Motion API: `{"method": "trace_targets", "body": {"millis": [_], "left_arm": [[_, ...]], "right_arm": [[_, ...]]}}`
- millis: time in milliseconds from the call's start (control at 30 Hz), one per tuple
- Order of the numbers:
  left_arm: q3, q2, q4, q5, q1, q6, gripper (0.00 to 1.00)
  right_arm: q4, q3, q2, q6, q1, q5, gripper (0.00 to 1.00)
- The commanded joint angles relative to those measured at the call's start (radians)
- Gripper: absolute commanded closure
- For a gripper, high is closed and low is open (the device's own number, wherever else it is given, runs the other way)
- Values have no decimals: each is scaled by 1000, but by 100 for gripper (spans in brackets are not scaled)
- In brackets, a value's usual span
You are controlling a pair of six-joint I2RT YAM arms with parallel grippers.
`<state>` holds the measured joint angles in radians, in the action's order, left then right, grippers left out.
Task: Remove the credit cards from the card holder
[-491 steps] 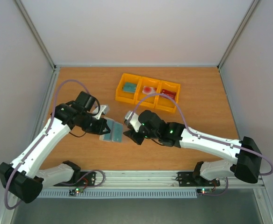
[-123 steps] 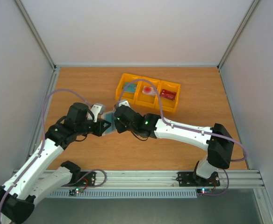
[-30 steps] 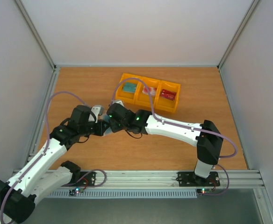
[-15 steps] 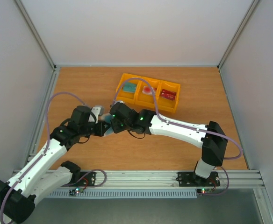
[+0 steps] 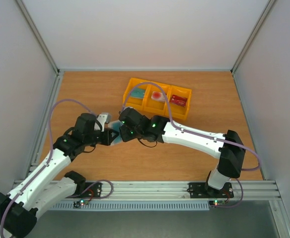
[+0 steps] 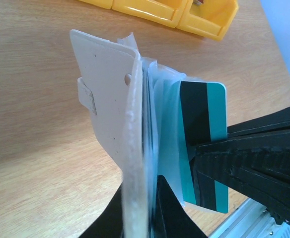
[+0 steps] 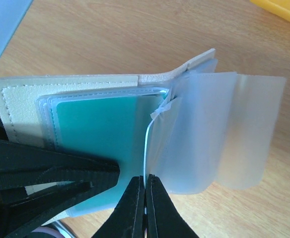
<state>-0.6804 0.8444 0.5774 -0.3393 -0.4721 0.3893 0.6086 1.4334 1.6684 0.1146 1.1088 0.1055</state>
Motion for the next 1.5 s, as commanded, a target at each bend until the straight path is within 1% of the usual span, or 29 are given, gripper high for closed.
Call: {"method": "trace_targets", "body": {"millis": [0,33,133,167,233,333,367,433,533,600,633,700,800,900,967,1167,1267,1467], "left_arm": [[65,1,-153,-164,0,110,100],[77,-2,-190,-189,0,167,100],[80,-10,-217,-168,24,208,100],[86,-10,-236,-176,39,228,100],[121,-10,-363,-206,63,291,100],[227,-15,-631,-208,81,502,100],[250,-19,-658,-190,90,586,100],[292,-33,-646,-157,117,655,100],[334,-68,-617,-115,155,722,100],[343,-79,-681,-115,161,729,100],[345,-80,-688,-109,162,732,100],[359,-85,-727,-120,164,750,100],[371,-126,-741,-137,165,766,100],[382,-188,-720,-118,168,752,100],[388,-215,-720,-112,171,741,100],[392,-221,-750,-135,170,739,100],[393,-219,-760,-141,170,737,100],[390,-212,-783,-156,171,728,100]], "right_arm": [[-90,59,-49,6,9,-149,99],[-82,64,-47,8,7,-159,99],[-40,63,-68,6,6,-112,99],[-27,61,-74,0,6,-65,98],[-24,58,-69,-16,6,-9,97],[-64,97,18,-63,9,26,97],[-59,128,60,-82,11,37,97],[-40,186,139,-115,22,61,97],[-31,238,205,-171,52,132,98],[-19,283,237,-203,73,182,97],[-12,304,252,-226,79,204,97],[-5,344,280,-274,87,213,96],[31,384,308,-316,89,164,94],[71,393,307,-320,90,103,93],[99,392,305,-311,94,88,93],[151,415,277,-344,109,79,94],[163,401,250,-348,110,55,97],[177,393,231,-360,121,47,97]]}}
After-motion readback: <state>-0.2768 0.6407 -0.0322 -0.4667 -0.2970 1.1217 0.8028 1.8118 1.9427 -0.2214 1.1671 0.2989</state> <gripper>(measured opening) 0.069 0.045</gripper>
